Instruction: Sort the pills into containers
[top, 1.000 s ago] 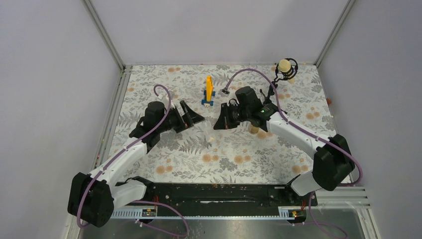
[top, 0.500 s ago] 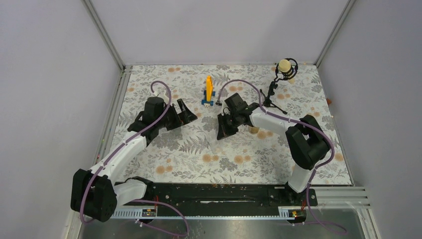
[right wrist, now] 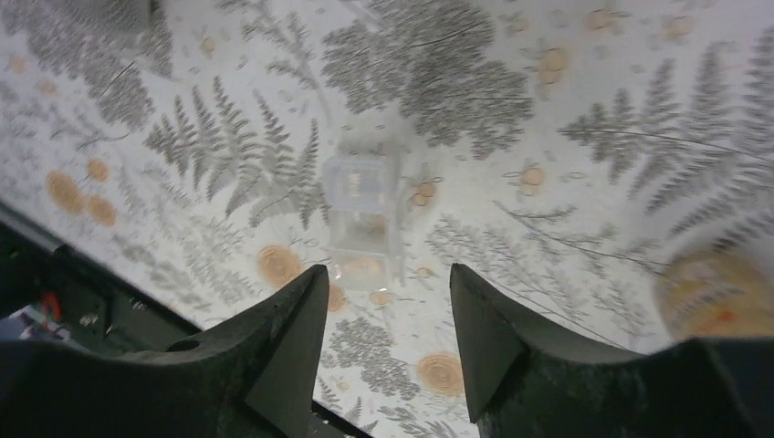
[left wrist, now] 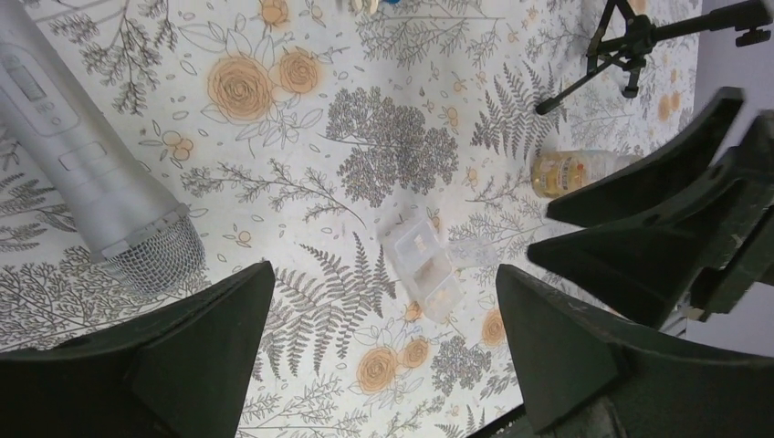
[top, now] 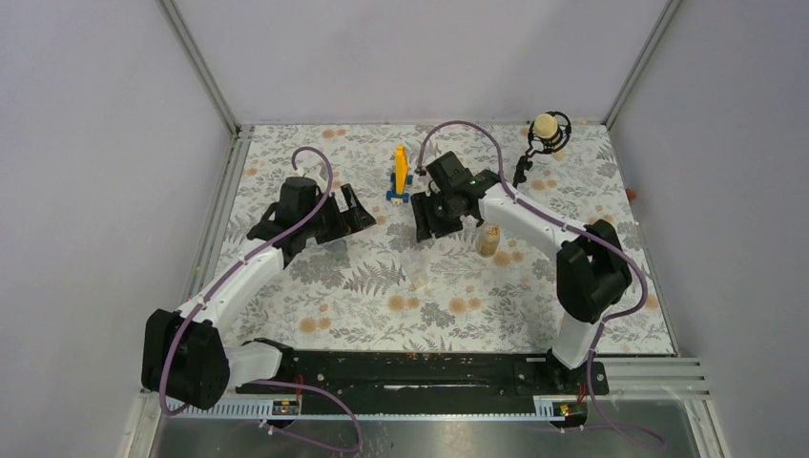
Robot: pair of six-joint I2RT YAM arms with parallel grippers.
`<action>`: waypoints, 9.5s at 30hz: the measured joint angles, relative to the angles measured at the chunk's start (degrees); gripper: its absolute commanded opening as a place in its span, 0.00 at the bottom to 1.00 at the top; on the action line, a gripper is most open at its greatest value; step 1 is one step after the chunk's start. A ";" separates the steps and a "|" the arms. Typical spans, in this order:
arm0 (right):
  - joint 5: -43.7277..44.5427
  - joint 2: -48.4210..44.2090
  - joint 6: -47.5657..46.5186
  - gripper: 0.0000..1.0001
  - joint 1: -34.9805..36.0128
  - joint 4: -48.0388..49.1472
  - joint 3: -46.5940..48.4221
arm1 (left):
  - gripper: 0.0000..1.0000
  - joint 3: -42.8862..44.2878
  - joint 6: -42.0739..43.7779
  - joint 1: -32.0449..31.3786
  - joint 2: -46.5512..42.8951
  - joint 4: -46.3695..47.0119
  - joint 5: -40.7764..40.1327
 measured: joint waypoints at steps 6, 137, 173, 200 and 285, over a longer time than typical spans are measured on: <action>21.79 -4.46 5.25 0.91 -0.46 -9.88 3.91 | 0.95 1.16 0.98 0.04 -0.07 -0.20 -1.33; -4.66 -38.34 29.42 0.34 -8.59 23.58 -25.66 | 0.00 2.36 15.06 -26.21 7.43 26.23 16.17; -20.94 -40.87 11.19 0.82 -10.51 30.40 -25.92 | 0.00 7.61 21.55 -25.62 12.02 22.88 24.06; -0.90 -32.70 13.51 0.00 -3.65 20.31 -15.28 | 0.00 11.63 23.08 -23.43 11.61 11.80 18.99; -7.85 -32.24 10.91 0.83 -5.33 17.44 -5.16 | 0.00 14.36 37.48 -17.03 6.43 5.84 30.97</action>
